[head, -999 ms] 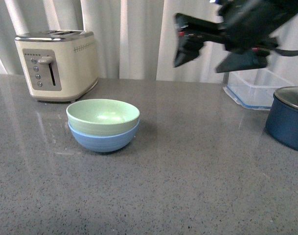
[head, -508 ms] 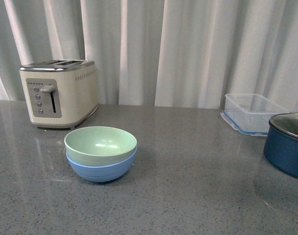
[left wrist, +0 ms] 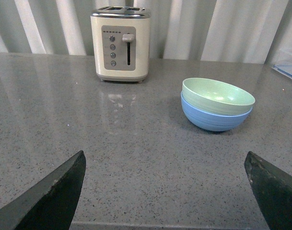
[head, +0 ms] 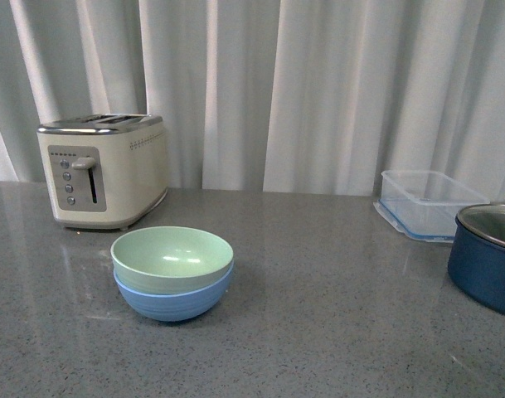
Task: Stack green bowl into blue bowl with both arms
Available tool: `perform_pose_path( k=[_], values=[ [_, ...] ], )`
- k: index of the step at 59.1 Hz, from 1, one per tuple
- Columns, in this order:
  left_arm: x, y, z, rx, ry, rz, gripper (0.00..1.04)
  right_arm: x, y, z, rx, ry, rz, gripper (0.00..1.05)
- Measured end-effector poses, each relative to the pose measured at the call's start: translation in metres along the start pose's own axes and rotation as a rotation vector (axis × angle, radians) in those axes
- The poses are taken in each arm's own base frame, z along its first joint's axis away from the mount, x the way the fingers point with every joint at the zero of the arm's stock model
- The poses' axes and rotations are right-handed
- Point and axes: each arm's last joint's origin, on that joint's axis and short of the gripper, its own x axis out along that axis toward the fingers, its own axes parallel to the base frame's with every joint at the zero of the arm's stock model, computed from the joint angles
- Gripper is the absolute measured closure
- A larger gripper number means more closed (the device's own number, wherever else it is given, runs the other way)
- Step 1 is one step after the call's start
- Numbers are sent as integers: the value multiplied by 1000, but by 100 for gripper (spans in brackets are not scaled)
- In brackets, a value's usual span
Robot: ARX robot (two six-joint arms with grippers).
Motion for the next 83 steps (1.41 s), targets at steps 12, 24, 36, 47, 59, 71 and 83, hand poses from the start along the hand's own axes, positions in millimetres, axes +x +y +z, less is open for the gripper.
perform_pose_path(
  k=[12,24,36,47,59,71,83],
  values=[
    [0,0,0,0,0,0,7,-17,0,-11,0,0,1,104],
    [0,0,0,0,0,0,7,-30,0,-18,0,3,1,104],
    [0,0,0,0,0,0,7,-40,0,-23,0,-1,1,104],
    [0,0,0,0,0,0,7,-48,0,-32,0,-4,1,104],
    [0,0,0,0,0,0,7,-56,0,-30,0,-16,1,104],
    [0,0,0,0,0,0,7,-63,0,-30,0,-16,1,104],
    [0,0,0,0,0,0,7,-67,0,-31,0,-16,1,104]
  ],
)
